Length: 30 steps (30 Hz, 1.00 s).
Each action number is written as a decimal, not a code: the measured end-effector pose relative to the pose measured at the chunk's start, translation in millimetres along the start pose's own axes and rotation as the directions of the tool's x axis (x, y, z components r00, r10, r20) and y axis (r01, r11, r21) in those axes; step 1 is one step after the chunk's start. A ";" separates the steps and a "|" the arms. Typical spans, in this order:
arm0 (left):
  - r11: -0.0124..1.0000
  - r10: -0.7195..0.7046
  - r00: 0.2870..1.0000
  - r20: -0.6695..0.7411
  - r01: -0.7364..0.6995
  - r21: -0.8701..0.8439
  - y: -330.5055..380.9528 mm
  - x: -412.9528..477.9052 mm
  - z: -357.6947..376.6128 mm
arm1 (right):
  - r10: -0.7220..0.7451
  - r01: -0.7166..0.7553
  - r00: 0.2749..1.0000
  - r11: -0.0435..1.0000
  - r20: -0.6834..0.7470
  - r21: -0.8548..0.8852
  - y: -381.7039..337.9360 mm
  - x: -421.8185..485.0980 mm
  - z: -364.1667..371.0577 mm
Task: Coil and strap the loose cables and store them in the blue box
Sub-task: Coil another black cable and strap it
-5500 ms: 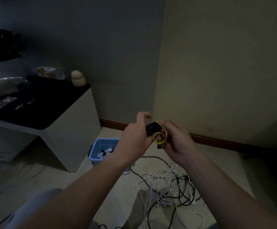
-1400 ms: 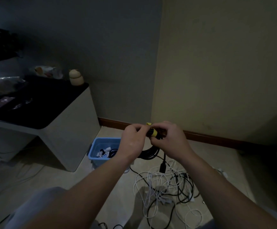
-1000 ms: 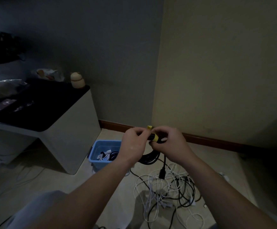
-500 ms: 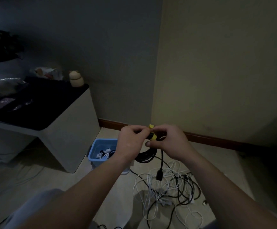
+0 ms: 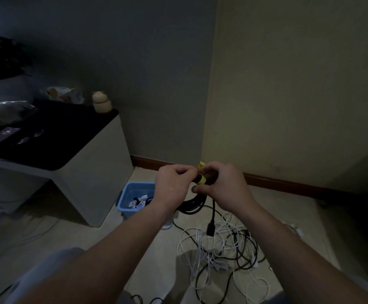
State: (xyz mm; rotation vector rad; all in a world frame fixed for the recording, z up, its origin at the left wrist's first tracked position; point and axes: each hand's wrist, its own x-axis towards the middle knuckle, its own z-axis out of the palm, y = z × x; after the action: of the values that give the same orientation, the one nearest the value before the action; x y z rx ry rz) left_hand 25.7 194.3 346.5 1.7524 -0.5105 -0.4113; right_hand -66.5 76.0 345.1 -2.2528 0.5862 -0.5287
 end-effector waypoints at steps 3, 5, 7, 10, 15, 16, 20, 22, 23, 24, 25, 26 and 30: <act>1.000 -0.001 1.000 0.012 0.001 -0.001 0.4 -0.8 0.1 | 0.028 -0.028 1.000 0.999 -0.004 0.032 0.6 0.6 -0.4; 1.000 0.007 1.000 0.022 -0.007 0.011 0.7 -2.4 0.0 | 0.022 -0.022 1.000 0.999 0.010 0.048 1.8 1.0 -2.0; 0.999 0.022 0.999 0.026 -0.023 0.025 1.5 -3.8 0.8 | 0.009 -0.012 0.999 0.997 0.033 0.075 3.2 0.4 -3.7; 0.999 0.031 0.999 0.020 -0.032 0.029 2.5 -2.8 0.9 | -0.006 0.000 0.999 0.993 0.047 0.117 4.5 -0.9 -4.3; 0.999 0.028 1.000 0.012 -0.029 0.021 1.7 -1.4 0.1 | 0.021 -0.029 0.999 0.986 0.050 0.163 3.5 -0.7 -4.4; 0.999 0.025 1.000 0.014 -0.025 0.022 1.5 -1.3 0.0 | 0.032 -0.046 0.997 0.979 0.070 0.199 4.1 -0.5 -4.9; 1.000 0.012 1.000 0.022 -0.013 0.026 1.4 -0.1 -2.0 | 0.059 -0.105 0.988 0.937 0.144 0.334 7.7 1.6 -12.2; 1.000 0.003 1.000 0.018 -0.003 0.020 1.8 1.1 -3.5 | 0.062 -0.135 0.982 0.893 0.179 0.429 8.4 2.3 -17.0; 1.000 0.000 1.000 0.019 0.000 0.013 2.3 1.1 -3.9 | 0.062 -0.147 0.980 0.867 0.189 0.477 8.3 2.6 -18.4; 1.000 0.001 1.000 0.025 -0.001 0.006 2.8 0.8 -4.1 | 0.066 -0.159 0.979 0.839 0.193 0.519 8.0 3.2 -18.7; 1.000 0.006 0.999 0.033 -0.006 0.004 3.4 0.2 -3.8 | 0.080 -0.176 0.978 0.812 0.192 0.557 7.6 3.8 -18.4; 1.000 0.010 0.999 0.042 -0.011 0.004 3.8 -0.3 -3.4 | 0.101 -0.194 0.977 0.783 0.187 0.591 7.3 4.3 -17.3; 1.000 0.004 0.998 0.055 -0.003 -0.017 4.1 -1.3 -2.7 | 0.174 -0.220 0.975 0.728 0.135 0.650 6.4 6.0 -9.8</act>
State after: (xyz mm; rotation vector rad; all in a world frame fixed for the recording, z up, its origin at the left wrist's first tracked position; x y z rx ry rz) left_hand 25.5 196.4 351.2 1.7274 -0.5477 -0.4618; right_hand -68.5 63.3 347.9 -1.4975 0.4943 -0.4588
